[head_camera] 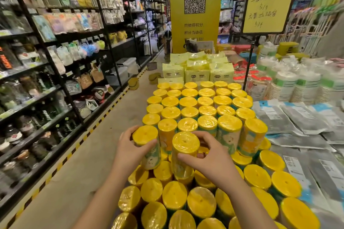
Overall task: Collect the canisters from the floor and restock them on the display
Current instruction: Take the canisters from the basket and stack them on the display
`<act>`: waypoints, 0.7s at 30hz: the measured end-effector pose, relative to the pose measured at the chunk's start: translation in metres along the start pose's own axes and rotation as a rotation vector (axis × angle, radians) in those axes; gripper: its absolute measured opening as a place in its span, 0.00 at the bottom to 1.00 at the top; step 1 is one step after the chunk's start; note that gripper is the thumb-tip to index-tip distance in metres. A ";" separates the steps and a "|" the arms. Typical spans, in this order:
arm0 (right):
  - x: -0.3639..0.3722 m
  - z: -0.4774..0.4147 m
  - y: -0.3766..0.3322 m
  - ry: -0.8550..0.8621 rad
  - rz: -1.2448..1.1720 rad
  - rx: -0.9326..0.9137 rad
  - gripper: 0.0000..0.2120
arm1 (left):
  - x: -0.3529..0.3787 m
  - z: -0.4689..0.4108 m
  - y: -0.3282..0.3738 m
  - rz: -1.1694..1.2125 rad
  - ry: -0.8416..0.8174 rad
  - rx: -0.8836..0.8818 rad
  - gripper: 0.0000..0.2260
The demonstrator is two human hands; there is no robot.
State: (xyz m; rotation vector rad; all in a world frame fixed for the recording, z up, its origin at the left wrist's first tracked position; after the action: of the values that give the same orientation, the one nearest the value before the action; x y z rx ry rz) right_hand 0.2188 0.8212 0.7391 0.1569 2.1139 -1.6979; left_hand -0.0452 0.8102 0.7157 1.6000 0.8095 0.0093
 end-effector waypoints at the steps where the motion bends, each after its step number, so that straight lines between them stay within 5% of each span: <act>1: 0.002 -0.002 0.000 -0.003 0.002 0.002 0.30 | 0.001 -0.003 -0.004 -0.006 0.006 0.002 0.36; 21: 0.058 -0.037 0.020 0.017 0.012 0.031 0.34 | 0.011 -0.020 -0.021 -0.001 -0.079 0.052 0.40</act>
State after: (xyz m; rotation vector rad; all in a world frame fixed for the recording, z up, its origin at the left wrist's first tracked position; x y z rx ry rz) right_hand 0.1639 0.8509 0.7048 0.1938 2.0959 -1.7284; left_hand -0.0555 0.8323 0.6972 1.6392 0.7547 -0.0754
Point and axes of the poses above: each hand's wrist, its own z-axis away from the middle knuckle, its own x-axis out of the palm, y = z × x, the point moved 3 cm from there along -z, towards the middle knuckle, and after that the axes turned 1 degree about x, right-handed, at the moved point
